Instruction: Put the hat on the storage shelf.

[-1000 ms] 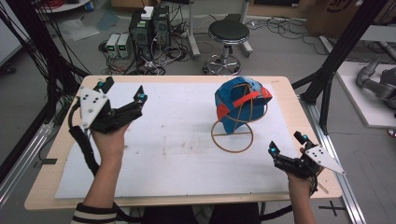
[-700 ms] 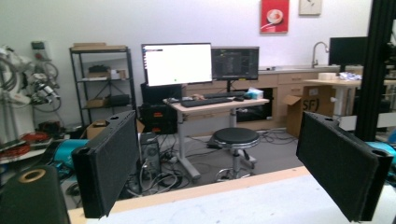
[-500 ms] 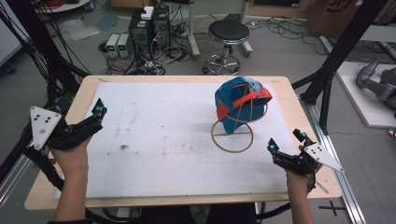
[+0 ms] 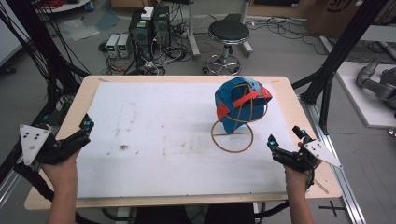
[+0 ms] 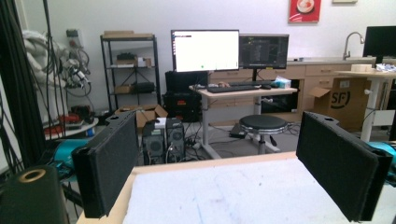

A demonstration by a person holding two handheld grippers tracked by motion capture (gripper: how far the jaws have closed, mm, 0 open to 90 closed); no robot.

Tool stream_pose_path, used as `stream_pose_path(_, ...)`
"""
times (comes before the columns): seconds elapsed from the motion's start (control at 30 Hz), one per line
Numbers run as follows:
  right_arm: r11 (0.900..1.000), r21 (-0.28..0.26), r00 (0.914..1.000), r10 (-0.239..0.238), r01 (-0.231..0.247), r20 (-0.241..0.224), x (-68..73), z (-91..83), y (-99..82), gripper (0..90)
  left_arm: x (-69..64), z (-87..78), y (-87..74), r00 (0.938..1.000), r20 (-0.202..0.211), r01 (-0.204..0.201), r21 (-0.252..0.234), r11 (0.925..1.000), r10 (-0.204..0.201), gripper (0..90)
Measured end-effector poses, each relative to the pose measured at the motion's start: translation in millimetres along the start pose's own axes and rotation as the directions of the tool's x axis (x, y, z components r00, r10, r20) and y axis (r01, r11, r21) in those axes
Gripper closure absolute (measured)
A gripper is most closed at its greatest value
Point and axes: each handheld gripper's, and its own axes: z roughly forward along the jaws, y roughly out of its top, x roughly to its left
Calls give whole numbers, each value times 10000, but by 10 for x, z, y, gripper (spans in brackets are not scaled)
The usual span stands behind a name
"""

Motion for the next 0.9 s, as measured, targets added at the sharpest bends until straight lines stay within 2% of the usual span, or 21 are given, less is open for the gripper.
stream_pose_path(0.17,9999,21,9999,-123,123,-41,31,22,-7,17,84,-47,-175,9994,-185,294,71,9995,-293,136)
stream_pose_path(0.47,9999,74,9998,-133,132,177,36,-59,-28,17,134,27,-471,9987,130,481,308,9984,-486,137)
stream_pose_path(0.7,9997,-25,9994,-259,259,221,40,-104,-30,17,83,100,-525,9983,380,427,340,9985,-440,138)
stream_pose_path(0.9,9999,3,9995,-128,128,277,-20,-113,-70,17,27,123,-534,9985,522,165,278,9995,-179,139)
